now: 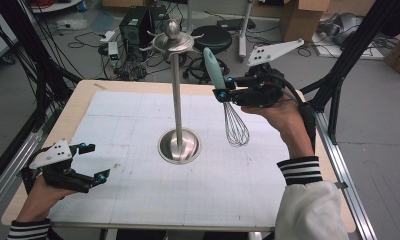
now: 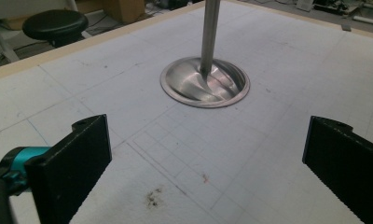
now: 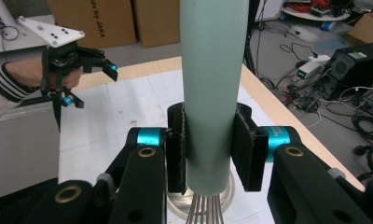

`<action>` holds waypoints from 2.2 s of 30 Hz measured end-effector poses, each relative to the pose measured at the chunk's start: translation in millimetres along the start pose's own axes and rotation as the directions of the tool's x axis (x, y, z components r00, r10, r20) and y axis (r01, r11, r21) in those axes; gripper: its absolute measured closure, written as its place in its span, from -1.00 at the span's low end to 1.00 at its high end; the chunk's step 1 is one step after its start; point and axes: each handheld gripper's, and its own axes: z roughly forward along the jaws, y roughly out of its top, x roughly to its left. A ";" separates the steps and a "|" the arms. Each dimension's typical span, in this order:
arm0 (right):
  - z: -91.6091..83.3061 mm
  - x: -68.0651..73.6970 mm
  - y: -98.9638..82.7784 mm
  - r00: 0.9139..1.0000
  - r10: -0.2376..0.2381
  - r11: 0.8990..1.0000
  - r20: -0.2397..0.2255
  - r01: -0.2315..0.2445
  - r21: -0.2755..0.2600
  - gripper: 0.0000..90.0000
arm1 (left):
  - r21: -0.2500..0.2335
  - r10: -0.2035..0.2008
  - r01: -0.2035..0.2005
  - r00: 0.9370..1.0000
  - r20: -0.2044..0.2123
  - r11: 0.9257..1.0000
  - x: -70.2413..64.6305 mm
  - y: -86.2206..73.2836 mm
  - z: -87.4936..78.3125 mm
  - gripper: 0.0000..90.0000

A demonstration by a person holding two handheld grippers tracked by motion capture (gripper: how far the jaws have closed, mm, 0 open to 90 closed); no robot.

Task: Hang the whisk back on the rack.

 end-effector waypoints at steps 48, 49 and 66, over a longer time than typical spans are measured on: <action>38.2 -10.2 7.0 1.000 0.011 1.000 -0.021 -0.011 0.013 0.54 | 0.000 -0.004 0.004 1.000 0.005 1.000 1.0 -0.7 -2.1 -0.96; 39.5 -10.2 7.2 1.000 0.012 1.000 -0.022 -0.012 0.014 0.54 | 0.000 -0.005 0.005 1.000 0.004 1.000 1.0 -0.8 -2.2 -0.96; 53.6 -10.5 10.9 1.000 -0.002 1.000 -0.020 0.002 0.008 0.52 | -0.003 -0.010 0.010 1.000 0.001 1.000 2.9 -2.0 -4.5 -0.96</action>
